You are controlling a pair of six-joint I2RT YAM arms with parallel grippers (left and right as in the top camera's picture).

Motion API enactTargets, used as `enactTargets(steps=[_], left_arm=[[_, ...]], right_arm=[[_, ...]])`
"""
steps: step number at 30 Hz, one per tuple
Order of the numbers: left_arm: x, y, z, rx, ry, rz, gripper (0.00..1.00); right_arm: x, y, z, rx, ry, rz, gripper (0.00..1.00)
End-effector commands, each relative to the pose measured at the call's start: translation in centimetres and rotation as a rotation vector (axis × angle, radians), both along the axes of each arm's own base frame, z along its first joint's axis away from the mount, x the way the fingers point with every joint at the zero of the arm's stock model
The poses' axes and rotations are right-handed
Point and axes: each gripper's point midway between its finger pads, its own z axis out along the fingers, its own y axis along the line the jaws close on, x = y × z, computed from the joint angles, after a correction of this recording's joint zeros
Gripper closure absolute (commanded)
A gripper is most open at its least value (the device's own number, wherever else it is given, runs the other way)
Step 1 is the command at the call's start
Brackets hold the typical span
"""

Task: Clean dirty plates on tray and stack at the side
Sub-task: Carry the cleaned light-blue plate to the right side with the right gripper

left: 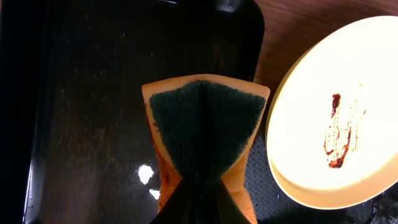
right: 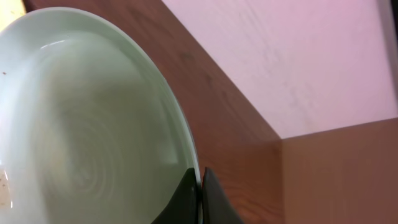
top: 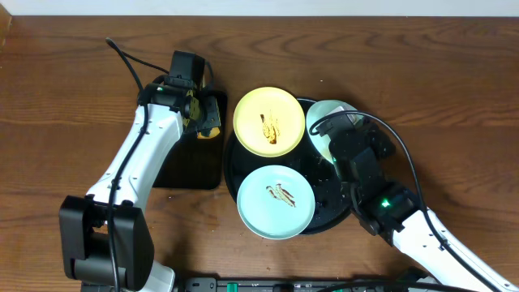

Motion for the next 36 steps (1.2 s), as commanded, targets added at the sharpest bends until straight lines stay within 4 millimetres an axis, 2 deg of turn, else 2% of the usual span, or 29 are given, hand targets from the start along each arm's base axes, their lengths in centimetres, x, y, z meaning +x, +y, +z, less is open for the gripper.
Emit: enactTargets(steps=[1, 7, 14, 24, 27, 30, 36], left_arm=[[-0.1, 0.3, 0.4, 0.016, -0.013, -0.009, 0.93], [-0.1, 0.3, 0.4, 0.016, -0.013, -0.009, 0.92], [-0.1, 0.3, 0.4, 0.016, -0.013, -0.009, 0.92], [-0.1, 0.3, 0.4, 0.015, -0.013, -0.009, 0.92], [-0.1, 0.3, 0.4, 0.015, -0.012, -0.009, 0.92], [-0.1, 0.3, 0.4, 0.015, -0.012, -0.009, 0.92], [-0.1, 0.3, 0.4, 0.015, -0.012, -0.009, 0.92]], right_arm=[[-0.1, -0.7, 1.3, -0.055, -0.036, -0.034, 0.99], [0.2, -0.9, 1.9, 0.009, -0.08, -0.071, 0.99], [0.6, -4.0, 0.3, 0.339, -0.116, -0.271, 0.99], [1.7, -14.3, -1.5, 0.646, -0.155, -0.579, 0.99], [0.8, -17.9, -3.0, 0.723, -0.149, -0.702, 0.99], [-0.1, -20.6, -4.9, 0.771, -0.118, -0.807, 0.99], [-1.5, -24.3, -9.2, 0.794, -0.032, -0.957, 0.99]])
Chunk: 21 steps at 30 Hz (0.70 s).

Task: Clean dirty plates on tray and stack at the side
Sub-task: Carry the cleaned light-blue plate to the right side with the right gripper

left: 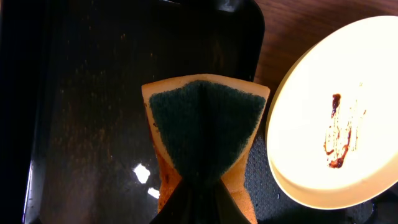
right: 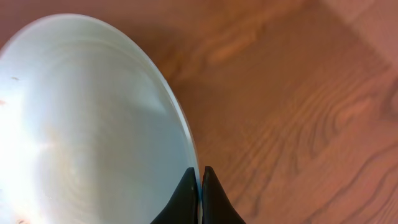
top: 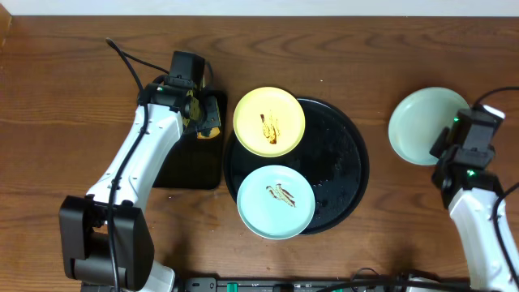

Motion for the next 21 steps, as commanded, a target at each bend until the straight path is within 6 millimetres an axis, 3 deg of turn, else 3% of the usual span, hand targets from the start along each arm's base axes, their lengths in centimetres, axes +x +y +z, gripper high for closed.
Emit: enactTargets(steps=[1, 7, 11, 13, 14, 18, 21], left_arm=[[-0.1, 0.3, 0.4, 0.015, -0.013, -0.009, 0.92], [-0.1, 0.3, 0.4, 0.015, -0.013, -0.009, 0.92], [-0.1, 0.3, 0.4, 0.015, -0.013, -0.009, 0.92], [-0.1, 0.3, 0.4, 0.015, -0.013, -0.009, 0.93], [-0.1, 0.3, 0.4, 0.015, -0.013, -0.009, 0.92], [-0.1, 0.3, 0.4, 0.015, -0.013, -0.009, 0.92], [-0.1, 0.3, 0.4, 0.014, -0.013, -0.009, 0.92]], right_arm=[[-0.2, -1.1, -2.3, 0.085, 0.019, -0.057, 0.99], [-0.6, -2.3, -5.7, 0.126, 0.096, -0.092, 0.99], [-0.3, -1.7, -6.1, 0.157, 0.094, -0.066, 0.95], [0.3, -1.1, -5.7, 0.182, 0.065, -0.034, 0.78], [0.7, -0.8, -5.4, 0.193, 0.05, -0.014, 0.74], [2.5, 1.5, -3.2, 0.268, -0.04, 0.117, 0.72], [4.5, 4.7, -0.6, 0.319, -0.105, 0.297, 0.73]])
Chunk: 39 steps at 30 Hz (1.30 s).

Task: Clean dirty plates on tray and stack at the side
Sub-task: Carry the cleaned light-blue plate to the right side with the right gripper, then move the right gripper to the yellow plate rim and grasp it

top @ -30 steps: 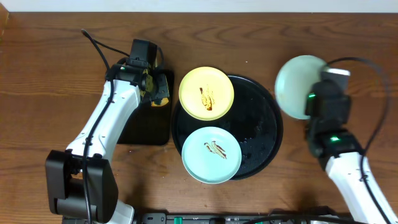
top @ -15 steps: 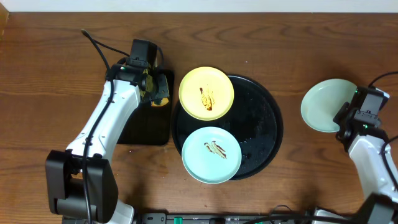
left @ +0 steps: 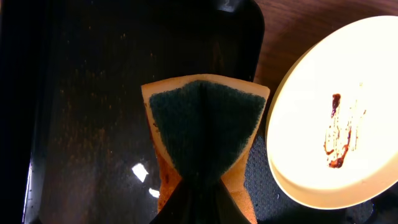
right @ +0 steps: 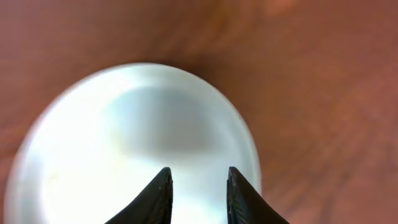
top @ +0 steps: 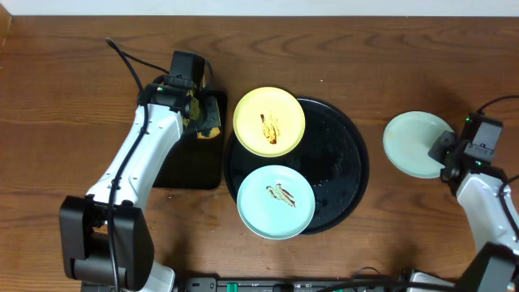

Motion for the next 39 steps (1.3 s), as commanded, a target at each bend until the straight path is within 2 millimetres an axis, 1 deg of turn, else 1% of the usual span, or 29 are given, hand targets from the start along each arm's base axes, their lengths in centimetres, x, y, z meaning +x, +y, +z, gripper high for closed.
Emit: enactTargets(steps=[1, 3, 4, 7, 9, 10, 13, 15, 19, 22, 26, 30, 33, 35, 39], left_arm=[[-0.1, 0.3, 0.4, 0.014, -0.013, -0.011, 0.92], [-0.1, 0.2, 0.4, 0.014, -0.014, -0.012, 0.92], [0.0, 0.2, 0.5, 0.014, -0.016, -0.012, 0.92], [0.2, -0.5, 0.6, -0.016, -0.024, -0.026, 0.92], [0.4, -1.1, 0.7, -0.047, -0.033, -0.039, 0.92], [0.5, -1.4, 0.8, -0.057, -0.039, -0.046, 0.92], [0.8, -2.1, 1.0, -0.071, -0.058, -0.063, 0.92], [0.9, -2.7, 1.1, -0.072, -0.066, -0.079, 0.92], [0.8, -3.9, 1.3, -0.073, -0.079, -0.115, 0.92], [0.7, -4.6, 1.3, -0.075, -0.084, -0.131, 0.92], [0.6, -5.4, 1.3, -0.076, -0.086, -0.151, 0.92], [0.4, -6.3, 1.1, -0.077, -0.083, -0.174, 0.92], [0.3, -7.2, 0.7, -0.079, -0.086, -0.195, 0.92], [0.3, -7.7, 0.4, -0.08, -0.087, -0.209, 0.92], [0.5, -9.1, -0.2, -0.083, -0.093, -0.238, 0.92]], right_arm=[[3.4, 4.8, 4.6, 0.089, -0.153, 0.261, 0.72], [4.3, 8.0, 6.1, 0.121, -0.18, 0.4, 0.69], [4.5, 9.4, 6.6, 0.13, -0.182, 0.455, 0.65], [5.0, 13.8, 7.5, 0.126, -0.185, 0.625, 0.56], [5.0, 16.4, 7.6, 0.127, -0.187, 0.698, 0.55], [5.0, 17.6, 7.6, 0.129, -0.187, 0.73, 0.57], [5.0, 21.2, 6.9, 0.139, -0.18, 0.823, 0.58], [5.2, 23.4, 6.0, 0.156, -0.171, 0.868, 0.58], [5.6, 26.9, 3.3, 0.204, -0.137, 0.912, 0.55], [6.2, 28.8, 1.1, 0.239, -0.118, 0.92, 0.56], [6.6, 30.7, -2.0, 0.286, -0.085, 0.914, 0.56], [6.7, 32.1, -4.6, 0.327, -0.056, 0.895, 0.55], [6.6, 32.8, -6.0, 0.348, -0.04, 0.887, 0.58], [6.6, 33.1, -6.5, 0.356, -0.034, 0.884, 0.62], [6.4, 33.6, -6.6, 0.356, -0.034, 0.895, 0.83]])
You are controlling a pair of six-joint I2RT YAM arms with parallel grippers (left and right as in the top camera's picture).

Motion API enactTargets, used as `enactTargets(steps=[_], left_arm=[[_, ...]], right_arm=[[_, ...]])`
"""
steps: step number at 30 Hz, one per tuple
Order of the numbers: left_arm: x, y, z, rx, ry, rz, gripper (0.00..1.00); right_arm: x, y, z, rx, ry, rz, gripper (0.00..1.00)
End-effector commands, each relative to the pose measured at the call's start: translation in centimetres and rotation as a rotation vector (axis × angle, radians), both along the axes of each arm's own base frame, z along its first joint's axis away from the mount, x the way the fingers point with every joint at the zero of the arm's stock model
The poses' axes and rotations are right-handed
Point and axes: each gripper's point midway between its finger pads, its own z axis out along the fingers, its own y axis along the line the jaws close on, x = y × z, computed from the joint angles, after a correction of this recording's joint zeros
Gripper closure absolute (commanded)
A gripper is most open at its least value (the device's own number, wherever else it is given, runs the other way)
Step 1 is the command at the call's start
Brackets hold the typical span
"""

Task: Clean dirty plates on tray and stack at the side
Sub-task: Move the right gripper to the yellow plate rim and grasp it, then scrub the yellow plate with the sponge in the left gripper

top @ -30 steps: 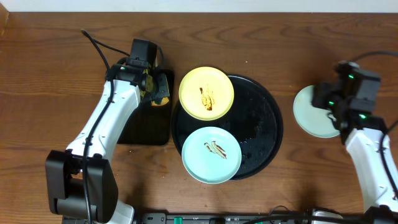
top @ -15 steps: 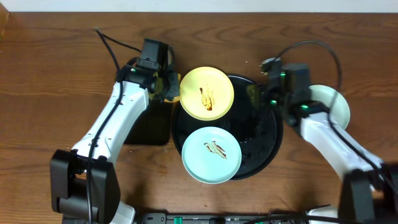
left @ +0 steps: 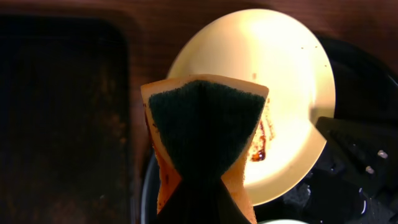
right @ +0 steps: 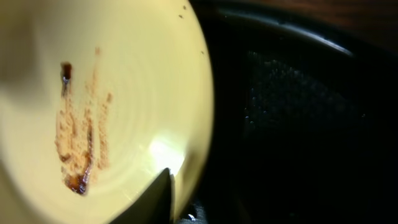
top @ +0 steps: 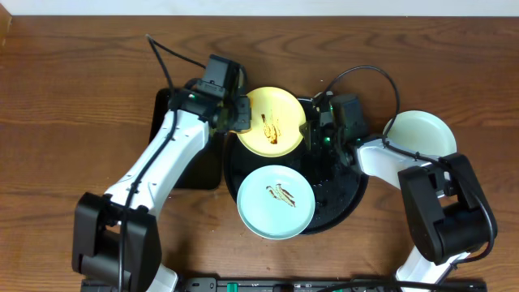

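A yellow plate (top: 280,109) with a brown smear (right: 78,143) rests on the far left part of the round black tray (top: 353,174). My left gripper (top: 235,113) is shut on a yellow sponge with a dark green pad (left: 205,124), held over the plate's left side. At the plate's right rim is my right gripper (top: 312,134), open. One of its fingers (right: 163,193) lies over the plate's inside; the other is lost in the dark. A light blue plate (top: 276,201) with a smear sits on the tray's near left. A pale green plate (top: 418,138) lies on the table at right.
A black rectangular tray (top: 190,166) lies left of the round tray, under my left arm. Cables run from both arms across the wooden table (top: 65,105).
My left gripper has moved right with the sponge, from over the rectangular tray to over the yellow plate. My right gripper has left the pale green plate and is now at the yellow plate's right rim.
My right gripper held the pale green plate tilted above the round tray's right side, then over the table at right, then stood open with the plate lying there. The left held the sponge still over the rectangular tray. Now both grippers are at the yellow plate.
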Motion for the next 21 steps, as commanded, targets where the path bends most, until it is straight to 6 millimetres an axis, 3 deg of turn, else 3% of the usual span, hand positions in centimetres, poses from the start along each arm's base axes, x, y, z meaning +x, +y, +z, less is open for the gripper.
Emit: enactTargets(steps=[1, 3, 10, 21], left_arm=[[-0.2, -1.1, -1.1, 0.004, 0.014, -0.035, 0.92], [-0.2, -1.8, -1.3, 0.002, 0.009, -0.05, 0.92], [-0.6, -4.7, -2.3, -0.002, 0.001, -0.114, 0.91], [-3.6, -8.9, -5.9, 0.03, 0.086, -0.23, 0.91]], right_arm=[[0.1, 0.7, 0.1, 0.018, 0.008, -0.005, 0.9], [-0.3, 0.7, -0.1, 0.011, 0.024, -0.004, 0.99], [-1.5, 0.2, -1.2, -0.009, 0.093, -0.013, 0.99], [-1.2, -0.3, -1.3, -0.026, 0.092, -0.044, 0.99]])
